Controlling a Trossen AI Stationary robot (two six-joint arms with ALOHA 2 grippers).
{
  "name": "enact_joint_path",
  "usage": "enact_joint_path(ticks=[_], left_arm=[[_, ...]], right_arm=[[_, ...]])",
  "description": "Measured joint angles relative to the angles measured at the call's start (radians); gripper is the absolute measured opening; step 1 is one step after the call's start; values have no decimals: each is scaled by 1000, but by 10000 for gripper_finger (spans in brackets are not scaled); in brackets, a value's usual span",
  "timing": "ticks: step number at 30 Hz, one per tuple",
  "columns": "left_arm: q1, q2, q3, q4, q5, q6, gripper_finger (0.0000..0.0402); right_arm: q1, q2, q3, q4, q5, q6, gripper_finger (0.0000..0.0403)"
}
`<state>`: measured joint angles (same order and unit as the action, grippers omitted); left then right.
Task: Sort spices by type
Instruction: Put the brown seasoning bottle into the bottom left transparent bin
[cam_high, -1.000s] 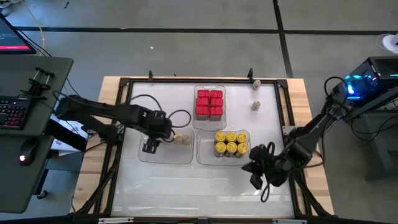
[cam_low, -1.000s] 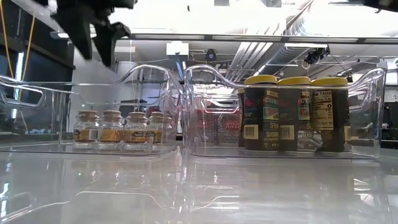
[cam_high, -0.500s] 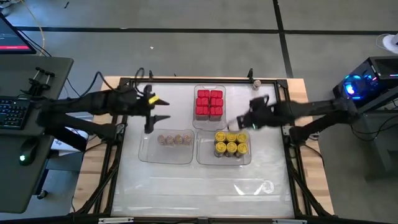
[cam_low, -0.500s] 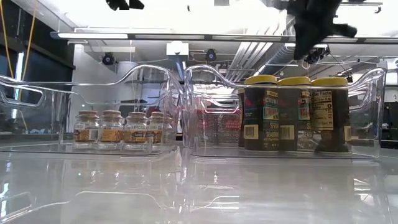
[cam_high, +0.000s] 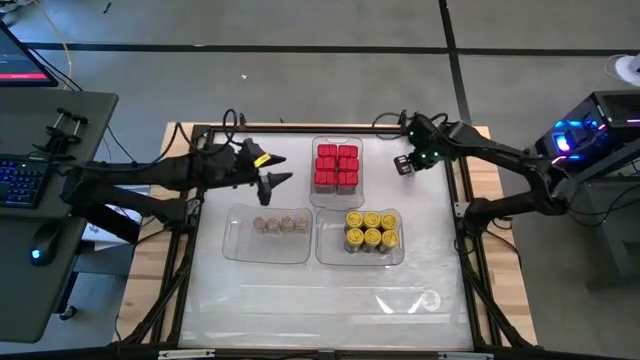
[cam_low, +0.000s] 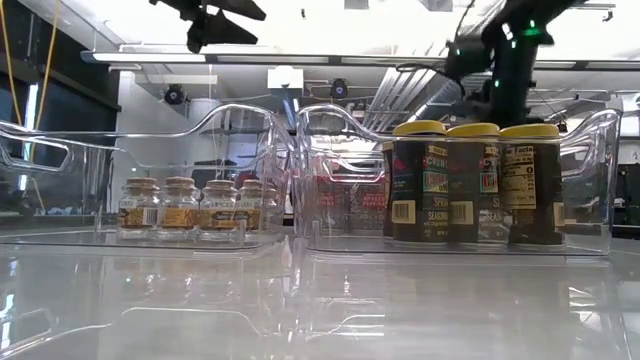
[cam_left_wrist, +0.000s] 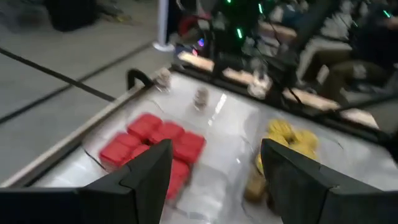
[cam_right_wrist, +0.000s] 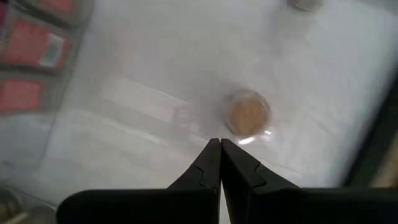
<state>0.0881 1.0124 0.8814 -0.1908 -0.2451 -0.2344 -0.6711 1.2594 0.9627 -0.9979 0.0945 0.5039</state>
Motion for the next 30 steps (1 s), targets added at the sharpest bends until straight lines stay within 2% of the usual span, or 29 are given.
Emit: enact_joint_path(ticks=[6,12,26,30], left_arm=[[4,24,1,146,-100,7,232],[31,22,1,198,-173,152,232],[116,22,1,195,-178,223,232],[117,22,1,188,-178,263,232]], right_arm=[[-111,5,-111,148,-68,-59,0],[-123,5,-160,197,-50,-33,0],[-122,4,-208,276,-7,20,0],[-101,1,-205,191,-85,22,0]])
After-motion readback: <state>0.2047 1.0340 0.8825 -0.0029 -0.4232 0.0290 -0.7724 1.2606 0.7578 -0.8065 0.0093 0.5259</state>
